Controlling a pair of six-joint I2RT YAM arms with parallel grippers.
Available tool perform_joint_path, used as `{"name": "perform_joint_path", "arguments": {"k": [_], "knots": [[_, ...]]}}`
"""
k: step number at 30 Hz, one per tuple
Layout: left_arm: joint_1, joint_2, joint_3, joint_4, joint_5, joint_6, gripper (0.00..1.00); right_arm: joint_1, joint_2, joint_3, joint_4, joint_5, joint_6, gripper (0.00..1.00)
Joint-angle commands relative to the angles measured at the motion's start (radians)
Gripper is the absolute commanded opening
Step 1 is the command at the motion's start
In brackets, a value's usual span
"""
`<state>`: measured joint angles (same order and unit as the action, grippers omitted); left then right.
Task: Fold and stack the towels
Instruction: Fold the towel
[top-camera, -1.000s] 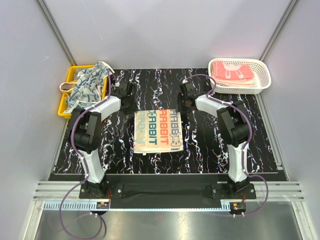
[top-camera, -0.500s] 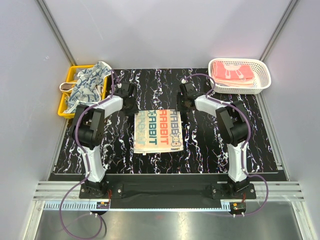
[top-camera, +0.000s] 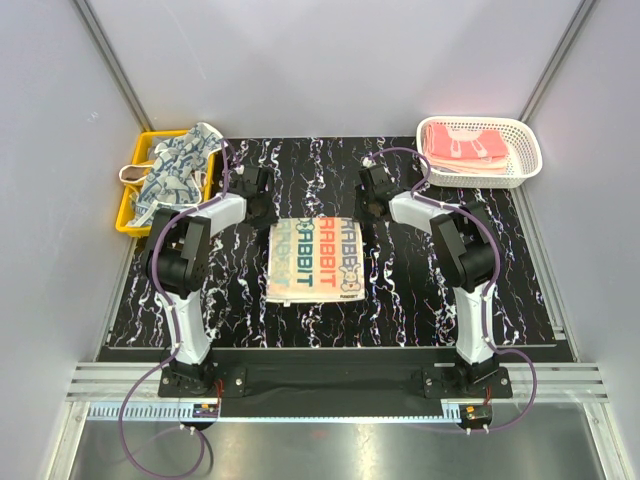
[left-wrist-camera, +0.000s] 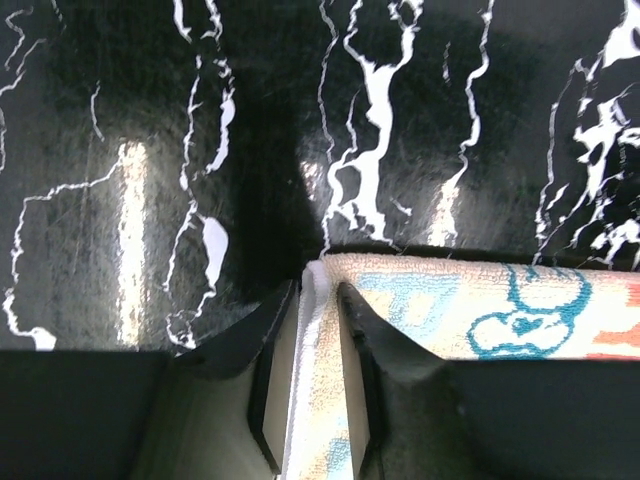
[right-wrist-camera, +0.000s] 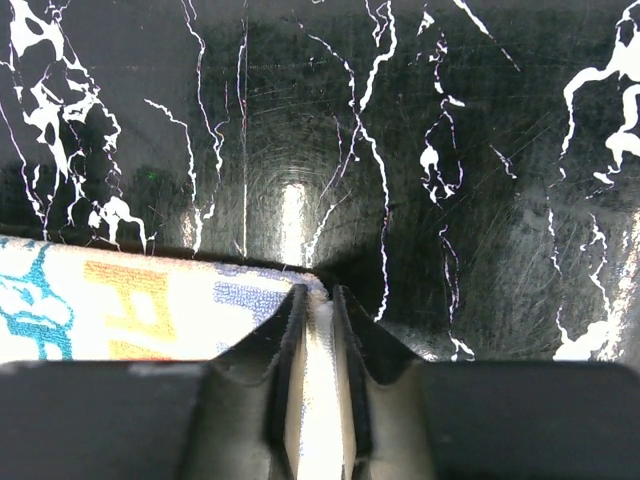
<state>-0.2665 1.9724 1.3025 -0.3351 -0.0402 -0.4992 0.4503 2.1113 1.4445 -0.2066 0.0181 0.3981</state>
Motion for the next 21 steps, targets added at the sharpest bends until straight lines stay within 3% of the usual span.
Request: {"name": "perform_joint_path", "arguments": {"k": [1, 5, 12, 21], "knots": [[0.003, 0.011, -0.038, 0.103, 0.032, -0.001, 0.27, -0.005, 0.01, -0.01, 0.01, 0.025, -0.015, 0.18], [0.003, 0.016, -0.057, 0.172, 0.063, -0.001, 0.22, -0.012, 0.009, -0.012, 0.016, 0.019, -0.022, 0.11], [0.004, 0.003, -0.086, 0.294, 0.094, -0.01, 0.03, -0.05, 0.022, 0.014, 0.033, -0.006, -0.062, 0.06], [0.026, -0.033, -0.045, 0.41, 0.077, -0.018, 0.0, -0.091, 0.029, 0.1, 0.045, -0.04, -0.091, 0.04]]}}
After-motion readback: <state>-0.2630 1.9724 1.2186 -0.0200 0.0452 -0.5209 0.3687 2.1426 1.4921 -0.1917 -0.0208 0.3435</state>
